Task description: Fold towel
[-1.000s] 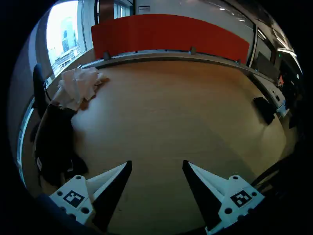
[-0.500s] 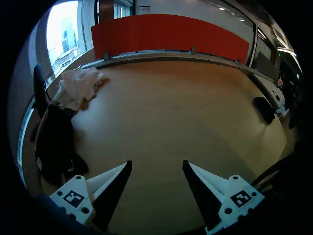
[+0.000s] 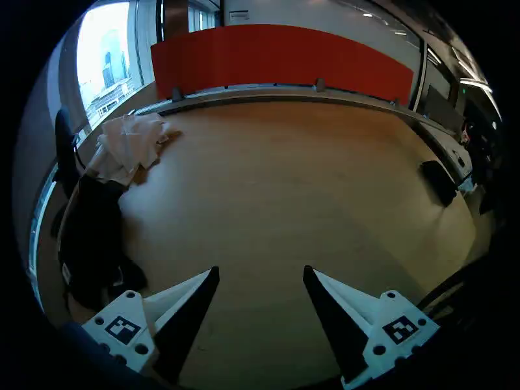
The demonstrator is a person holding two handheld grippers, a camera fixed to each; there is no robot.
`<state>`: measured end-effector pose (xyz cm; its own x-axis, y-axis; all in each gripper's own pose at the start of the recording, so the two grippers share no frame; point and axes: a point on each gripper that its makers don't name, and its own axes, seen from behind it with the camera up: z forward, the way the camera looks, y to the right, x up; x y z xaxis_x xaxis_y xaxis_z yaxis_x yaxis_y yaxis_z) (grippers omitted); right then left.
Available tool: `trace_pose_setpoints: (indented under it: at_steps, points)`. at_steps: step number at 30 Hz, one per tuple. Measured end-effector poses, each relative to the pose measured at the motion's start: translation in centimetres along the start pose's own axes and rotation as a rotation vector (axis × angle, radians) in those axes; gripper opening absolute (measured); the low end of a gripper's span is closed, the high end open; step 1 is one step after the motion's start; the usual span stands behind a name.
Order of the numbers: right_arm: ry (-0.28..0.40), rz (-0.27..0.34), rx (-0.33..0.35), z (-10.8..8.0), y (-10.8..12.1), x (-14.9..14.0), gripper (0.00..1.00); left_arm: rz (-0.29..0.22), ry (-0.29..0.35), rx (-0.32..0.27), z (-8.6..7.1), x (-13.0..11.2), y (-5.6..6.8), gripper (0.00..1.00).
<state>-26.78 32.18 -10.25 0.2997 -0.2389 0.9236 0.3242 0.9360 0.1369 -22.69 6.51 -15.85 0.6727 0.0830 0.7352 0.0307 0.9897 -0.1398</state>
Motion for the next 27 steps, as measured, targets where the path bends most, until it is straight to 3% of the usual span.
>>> trace_pose_setpoints:
  at_steps: [16, 17, 21, 27]
  points:
    - [-0.019, 0.020, -0.065, -0.6, 1.8, -0.9, 0.70, 0.000, 0.004, -0.003, -0.1, 0.0, -0.2, 0.96]
    - [-0.017, 0.020, -0.063, -0.6, 1.7, -0.8, 0.72, 0.001, 0.005, -0.003, -0.1, 0.0, -0.2, 0.96]
    - [-0.004, 0.024, -0.054, -0.8, 1.3, -0.5, 0.97, 0.000, 0.008, -0.004, -0.2, 0.0, -0.3, 0.96]
    - [0.017, 0.038, -0.041, -1.2, 0.9, 0.0, 1.00, -0.002, 0.013, -0.007, -0.3, 0.1, -0.2, 0.96]
